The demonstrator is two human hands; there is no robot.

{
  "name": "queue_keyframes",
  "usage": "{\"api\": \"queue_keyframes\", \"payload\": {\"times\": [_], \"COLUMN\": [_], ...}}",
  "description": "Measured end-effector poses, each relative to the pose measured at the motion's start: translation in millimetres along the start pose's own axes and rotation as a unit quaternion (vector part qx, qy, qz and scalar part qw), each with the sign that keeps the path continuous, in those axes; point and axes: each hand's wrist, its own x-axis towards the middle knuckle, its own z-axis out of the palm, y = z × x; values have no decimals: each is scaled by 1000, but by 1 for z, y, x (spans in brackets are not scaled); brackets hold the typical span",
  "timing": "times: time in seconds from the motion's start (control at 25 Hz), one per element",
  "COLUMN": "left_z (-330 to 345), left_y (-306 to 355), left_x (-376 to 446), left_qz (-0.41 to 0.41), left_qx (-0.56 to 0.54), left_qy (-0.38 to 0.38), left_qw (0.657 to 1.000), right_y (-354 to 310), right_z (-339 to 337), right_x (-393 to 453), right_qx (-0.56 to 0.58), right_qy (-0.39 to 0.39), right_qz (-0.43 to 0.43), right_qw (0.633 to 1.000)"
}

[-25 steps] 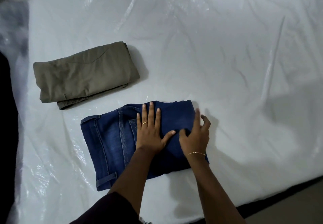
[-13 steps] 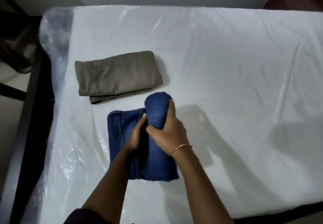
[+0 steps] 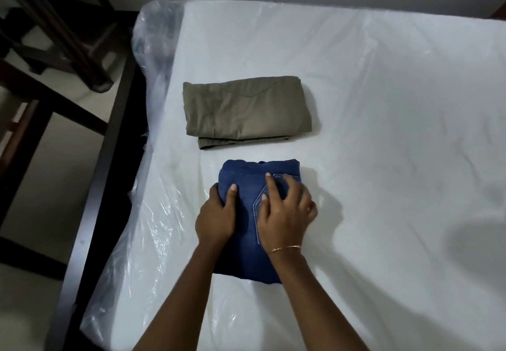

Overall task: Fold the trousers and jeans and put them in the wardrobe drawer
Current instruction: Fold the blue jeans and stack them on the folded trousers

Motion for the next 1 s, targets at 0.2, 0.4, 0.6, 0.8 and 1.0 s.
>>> {"api": "queue_keyframes", "payload": {"times": [0.2, 0.4, 0.6, 0.8, 1.0], "left_z": [18, 16, -6, -18, -29], "left_y": [-29, -22, -11, -15, 15], "left_x": [9, 15, 17, 10, 28], "left_qz": [-24, -33, -188, -212, -179], "left_qx": [65, 96, -109, -282, -395], "left_qy": [90, 82, -92, -186, -197], "left_qw": [994, 991, 972, 917, 879], "right_y": [30, 35, 63, 67, 46], "right_z": [23, 32, 4, -22, -62], "right_x": [0, 10, 7, 2, 24], "right_qx": [-65, -92, 295, 500, 625], "right_qy": [-34, -28, -54, -206, -239], "right_qz": [40, 46, 162, 283, 208], "right_qw": [997, 994, 940, 792, 713]}}
